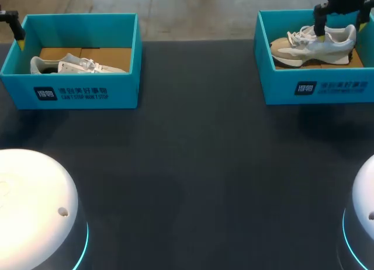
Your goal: Take the shoe out of the shoebox, open the shoe tongue, remove and reinsert the insole, then place the shoe into the shoebox
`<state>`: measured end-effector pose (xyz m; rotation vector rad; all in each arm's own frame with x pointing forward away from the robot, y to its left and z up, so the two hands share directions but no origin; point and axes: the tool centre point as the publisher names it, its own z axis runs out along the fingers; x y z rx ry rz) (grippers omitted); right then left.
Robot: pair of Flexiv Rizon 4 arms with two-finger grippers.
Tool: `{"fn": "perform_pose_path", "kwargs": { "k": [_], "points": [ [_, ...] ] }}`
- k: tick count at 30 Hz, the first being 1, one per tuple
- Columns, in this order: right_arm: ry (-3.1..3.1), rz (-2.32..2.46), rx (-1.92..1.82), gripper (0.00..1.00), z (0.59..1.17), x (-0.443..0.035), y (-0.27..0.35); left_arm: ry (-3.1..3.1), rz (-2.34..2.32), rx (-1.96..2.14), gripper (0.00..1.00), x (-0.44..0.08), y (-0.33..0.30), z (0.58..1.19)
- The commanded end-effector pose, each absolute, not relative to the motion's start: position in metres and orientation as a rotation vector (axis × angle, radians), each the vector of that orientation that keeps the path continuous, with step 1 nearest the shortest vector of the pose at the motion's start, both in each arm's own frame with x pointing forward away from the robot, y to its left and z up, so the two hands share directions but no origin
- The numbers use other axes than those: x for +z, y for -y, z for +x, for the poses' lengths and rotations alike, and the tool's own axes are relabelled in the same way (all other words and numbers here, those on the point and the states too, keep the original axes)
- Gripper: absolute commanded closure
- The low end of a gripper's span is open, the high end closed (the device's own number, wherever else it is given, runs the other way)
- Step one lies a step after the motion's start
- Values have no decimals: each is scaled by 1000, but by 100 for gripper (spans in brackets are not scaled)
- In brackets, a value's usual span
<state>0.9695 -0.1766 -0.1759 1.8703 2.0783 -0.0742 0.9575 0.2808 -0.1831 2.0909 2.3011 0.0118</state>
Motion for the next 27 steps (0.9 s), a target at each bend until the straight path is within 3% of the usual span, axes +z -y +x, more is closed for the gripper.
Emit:
{"fn": "perform_pose_path", "kwargs": {
  "k": [1, 17, 27],
  "points": [
    [-2074, 1912, -81, 0, 994, -179, 187, -2301, 2091, 16, 0, -183, -281, 956],
    [-2074, 1945, -58, 0, 996, -178, 191, -2301, 2091, 16, 0, -183, -281, 956],
    [-1928, 1924, 4, 0, 1048, -185, 222, -2301, 2091, 16, 0, -183, -281, 956]
  ]
}}
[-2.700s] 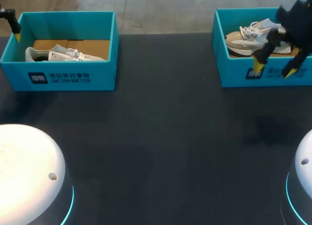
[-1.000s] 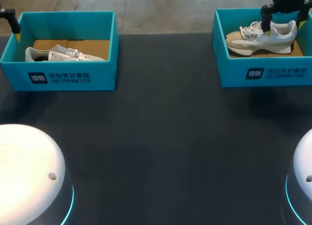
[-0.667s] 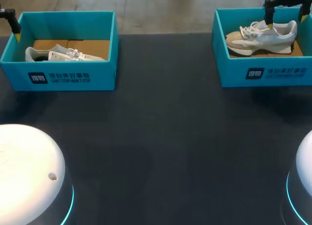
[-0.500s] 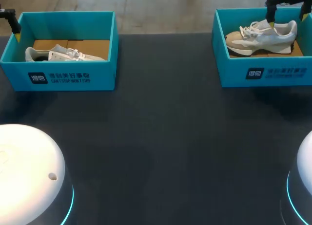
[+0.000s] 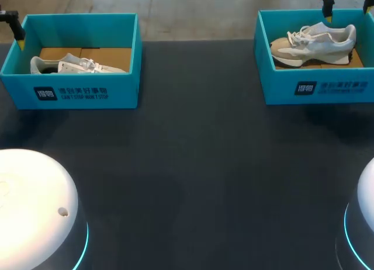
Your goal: Take the shoe out of the shoebox, open the shoe tongue, remove and reinsert the insole, then place the shoe into the shoebox
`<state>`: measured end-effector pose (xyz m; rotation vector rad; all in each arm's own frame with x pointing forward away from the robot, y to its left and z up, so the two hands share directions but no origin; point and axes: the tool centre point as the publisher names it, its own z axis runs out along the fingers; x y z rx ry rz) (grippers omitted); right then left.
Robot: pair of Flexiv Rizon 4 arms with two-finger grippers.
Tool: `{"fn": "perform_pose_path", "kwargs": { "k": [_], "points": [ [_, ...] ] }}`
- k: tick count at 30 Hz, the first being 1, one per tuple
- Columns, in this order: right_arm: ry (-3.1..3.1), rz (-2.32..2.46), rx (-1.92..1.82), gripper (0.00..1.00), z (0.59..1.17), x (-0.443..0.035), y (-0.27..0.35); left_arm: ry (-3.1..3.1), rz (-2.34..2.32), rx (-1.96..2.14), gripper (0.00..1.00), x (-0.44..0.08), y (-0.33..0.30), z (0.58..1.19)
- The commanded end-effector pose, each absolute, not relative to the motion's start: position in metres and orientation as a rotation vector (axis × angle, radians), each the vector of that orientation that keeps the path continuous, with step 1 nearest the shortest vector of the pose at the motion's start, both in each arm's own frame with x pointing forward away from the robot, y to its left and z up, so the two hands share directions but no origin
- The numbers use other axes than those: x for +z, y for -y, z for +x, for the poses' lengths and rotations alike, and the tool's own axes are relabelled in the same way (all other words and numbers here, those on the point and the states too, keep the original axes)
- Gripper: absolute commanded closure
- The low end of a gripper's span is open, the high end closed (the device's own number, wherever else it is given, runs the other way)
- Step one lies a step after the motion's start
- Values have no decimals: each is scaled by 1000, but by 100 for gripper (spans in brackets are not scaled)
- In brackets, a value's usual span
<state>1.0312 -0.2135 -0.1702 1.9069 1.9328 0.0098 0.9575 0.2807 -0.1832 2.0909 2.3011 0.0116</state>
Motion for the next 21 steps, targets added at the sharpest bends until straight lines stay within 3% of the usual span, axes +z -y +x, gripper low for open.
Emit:
{"fn": "perform_pose_path", "kwargs": {
  "k": [1, 21],
  "points": [
    [-1927, 1927, 2, 0, 1050, -186, 224, -2301, 2091, 16, 0, -183, -281, 956],
    [-1984, 1956, 9, 0, 1091, -227, 244, -2301, 2091, 16, 0, -183, -281, 956]
  ]
}}
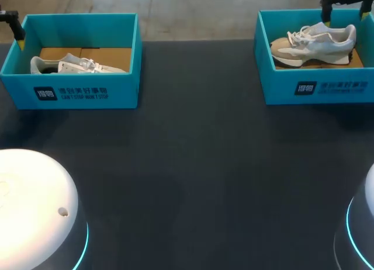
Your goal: Take the shoe out of the shoebox, open the shoe tongue, remove and reinsert the insole, then place the shoe into the shoebox
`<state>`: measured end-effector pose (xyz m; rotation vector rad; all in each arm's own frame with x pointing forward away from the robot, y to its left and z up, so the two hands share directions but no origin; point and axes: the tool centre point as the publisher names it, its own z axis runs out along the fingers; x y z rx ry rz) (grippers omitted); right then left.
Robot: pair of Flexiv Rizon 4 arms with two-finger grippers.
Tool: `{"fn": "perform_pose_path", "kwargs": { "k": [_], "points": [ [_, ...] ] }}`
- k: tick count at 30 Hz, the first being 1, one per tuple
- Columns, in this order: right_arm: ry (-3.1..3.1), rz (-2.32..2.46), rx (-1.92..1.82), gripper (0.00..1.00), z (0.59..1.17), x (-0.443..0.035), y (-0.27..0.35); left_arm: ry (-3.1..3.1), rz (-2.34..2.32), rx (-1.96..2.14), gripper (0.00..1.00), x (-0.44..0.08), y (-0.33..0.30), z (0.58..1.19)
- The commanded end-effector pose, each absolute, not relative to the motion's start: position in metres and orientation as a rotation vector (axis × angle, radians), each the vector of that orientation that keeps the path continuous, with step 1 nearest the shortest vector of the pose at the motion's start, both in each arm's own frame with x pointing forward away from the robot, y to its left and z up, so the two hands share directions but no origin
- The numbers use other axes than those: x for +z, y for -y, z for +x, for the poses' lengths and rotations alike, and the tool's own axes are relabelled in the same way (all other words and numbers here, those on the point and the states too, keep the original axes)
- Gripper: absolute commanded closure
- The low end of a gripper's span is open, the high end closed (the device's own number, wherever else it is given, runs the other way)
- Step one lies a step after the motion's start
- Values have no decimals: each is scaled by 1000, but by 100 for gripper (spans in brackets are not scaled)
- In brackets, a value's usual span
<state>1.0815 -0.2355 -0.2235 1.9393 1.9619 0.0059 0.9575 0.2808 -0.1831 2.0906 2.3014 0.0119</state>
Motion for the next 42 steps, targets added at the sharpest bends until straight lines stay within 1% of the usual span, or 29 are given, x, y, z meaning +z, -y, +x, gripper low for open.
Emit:
{"fn": "perform_pose_path", "kwargs": {
  "k": [1, 12, 19, 42],
  "points": [
    [-1984, 1956, 9, 0, 1091, -227, 244, -2301, 2091, 16, 0, -183, -281, 956],
    [-1984, 1956, 9, 0, 1091, -227, 244, -2301, 2091, 16, 0, -183, -281, 956],
    [-2037, 1977, 84, 0, 1108, -246, 258, -2301, 2091, 16, 0, -183, -281, 956],
    [-1997, 1939, 52, 0, 1147, -292, 278, -2301, 2091, 16, 0, -183, -281, 956]
  ]
}}
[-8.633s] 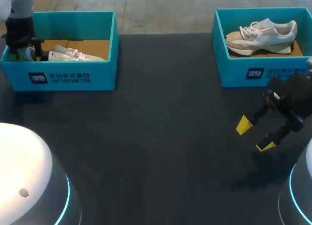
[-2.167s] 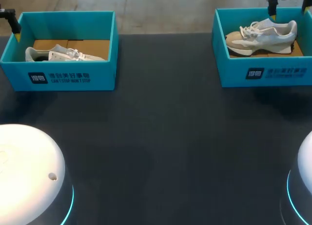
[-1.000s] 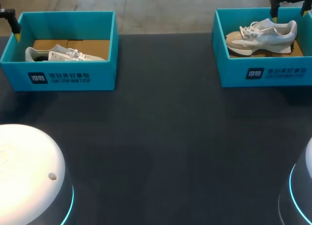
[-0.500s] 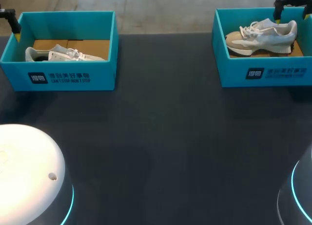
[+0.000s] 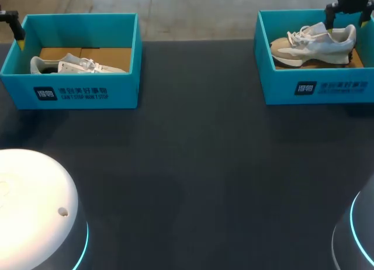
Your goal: Take the shoe out of the shoebox, open the shoe tongue, remove and reinsert the insole, then place the shoe into the shoebox
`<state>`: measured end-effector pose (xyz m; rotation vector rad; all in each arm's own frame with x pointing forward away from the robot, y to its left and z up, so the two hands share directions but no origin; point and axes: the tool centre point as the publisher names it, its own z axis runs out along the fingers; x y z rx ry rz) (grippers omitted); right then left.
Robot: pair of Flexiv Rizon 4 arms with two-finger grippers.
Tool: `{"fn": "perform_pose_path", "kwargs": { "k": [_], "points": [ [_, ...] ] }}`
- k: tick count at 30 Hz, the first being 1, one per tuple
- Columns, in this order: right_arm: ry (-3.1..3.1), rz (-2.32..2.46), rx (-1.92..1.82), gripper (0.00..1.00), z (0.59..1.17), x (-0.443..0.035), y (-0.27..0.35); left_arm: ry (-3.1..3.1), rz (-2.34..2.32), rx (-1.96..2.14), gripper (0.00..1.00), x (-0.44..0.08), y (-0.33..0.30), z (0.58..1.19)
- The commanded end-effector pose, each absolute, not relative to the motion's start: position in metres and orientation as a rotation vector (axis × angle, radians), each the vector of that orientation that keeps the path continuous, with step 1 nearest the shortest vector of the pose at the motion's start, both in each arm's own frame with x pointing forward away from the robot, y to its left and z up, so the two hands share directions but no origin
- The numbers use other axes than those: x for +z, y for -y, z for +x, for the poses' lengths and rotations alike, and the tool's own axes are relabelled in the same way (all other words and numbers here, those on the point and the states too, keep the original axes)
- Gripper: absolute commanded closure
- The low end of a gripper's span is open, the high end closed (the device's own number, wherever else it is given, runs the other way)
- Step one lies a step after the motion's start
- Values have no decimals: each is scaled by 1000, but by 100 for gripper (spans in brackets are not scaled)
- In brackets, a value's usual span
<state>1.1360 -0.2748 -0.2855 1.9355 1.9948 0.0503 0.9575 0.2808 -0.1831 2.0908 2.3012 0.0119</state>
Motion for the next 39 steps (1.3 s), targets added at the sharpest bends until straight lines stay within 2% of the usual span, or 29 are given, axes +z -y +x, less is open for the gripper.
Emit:
{"fn": "perform_pose_path", "kwargs": {
  "k": [1, 21, 26, 28, 29, 30, 32, 34, 39],
  "points": [
    [-1997, 1940, 51, 0, 1148, -293, 279, -2301, 2091, 16, 0, -183, -281, 956],
    [-1988, 1942, -5, 2, 1167, -311, 302, -2301, 2091, 16, 0, -183, -281, 956],
    [-1987, 1947, -19, 9, 1171, -316, 308, -2301, 2091, 16, 0, -183, -281, 956],
    [-1987, 1947, -24, 17, 1172, -317, 308, -2301, 2091, 16, 0, -183, -281, 956],
    [-1988, 1948, -26, 27, 1173, -318, 309, -2301, 2091, 16, 0, -183, -281, 956],
    [-1988, 1948, -28, 29, 1173, -318, 309, -2301, 2091, 16, 0, -183, -281, 956],
    [-1989, 1949, -32, 19, 1174, -319, 310, -2301, 2091, 16, 0, -183, -281, 956],
    [-1990, 1951, -34, 0, 1175, -321, 311, -2301, 2091, 16, 0, -183, -281, 956],
    [-1996, 1958, -42, 0, 1178, -326, 315, -2301, 2091, 16, 0, -183, -281, 956]
  ]
}}
